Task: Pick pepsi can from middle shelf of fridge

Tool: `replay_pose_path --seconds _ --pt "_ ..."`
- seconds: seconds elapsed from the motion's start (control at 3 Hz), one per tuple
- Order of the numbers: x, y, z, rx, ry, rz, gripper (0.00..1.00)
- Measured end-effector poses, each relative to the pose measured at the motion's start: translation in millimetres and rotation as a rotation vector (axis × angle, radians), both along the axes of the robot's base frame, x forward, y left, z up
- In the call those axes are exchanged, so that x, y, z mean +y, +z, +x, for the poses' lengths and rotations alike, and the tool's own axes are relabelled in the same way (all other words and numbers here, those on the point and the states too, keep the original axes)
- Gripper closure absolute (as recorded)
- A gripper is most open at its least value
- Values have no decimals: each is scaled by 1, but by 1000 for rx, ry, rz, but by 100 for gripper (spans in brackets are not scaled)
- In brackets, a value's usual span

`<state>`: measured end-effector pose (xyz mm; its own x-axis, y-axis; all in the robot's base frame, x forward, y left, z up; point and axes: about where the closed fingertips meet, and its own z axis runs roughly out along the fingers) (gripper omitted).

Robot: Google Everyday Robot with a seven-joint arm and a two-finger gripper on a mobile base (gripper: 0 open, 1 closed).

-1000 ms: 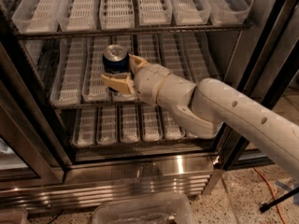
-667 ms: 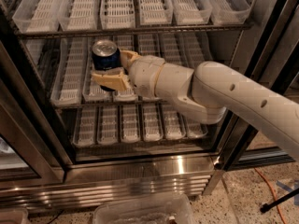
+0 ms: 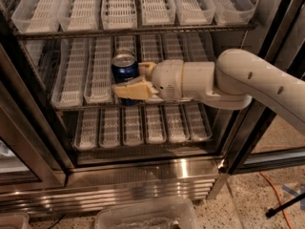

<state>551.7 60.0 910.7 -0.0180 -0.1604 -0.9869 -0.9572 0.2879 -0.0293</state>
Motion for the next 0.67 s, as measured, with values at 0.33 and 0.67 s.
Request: replay_pose_path --seconds 0.33,0.67 --pt "-22 -17 -30 114 100 -38 100" --pt "-35 -17 -65 173 166 -67 100"
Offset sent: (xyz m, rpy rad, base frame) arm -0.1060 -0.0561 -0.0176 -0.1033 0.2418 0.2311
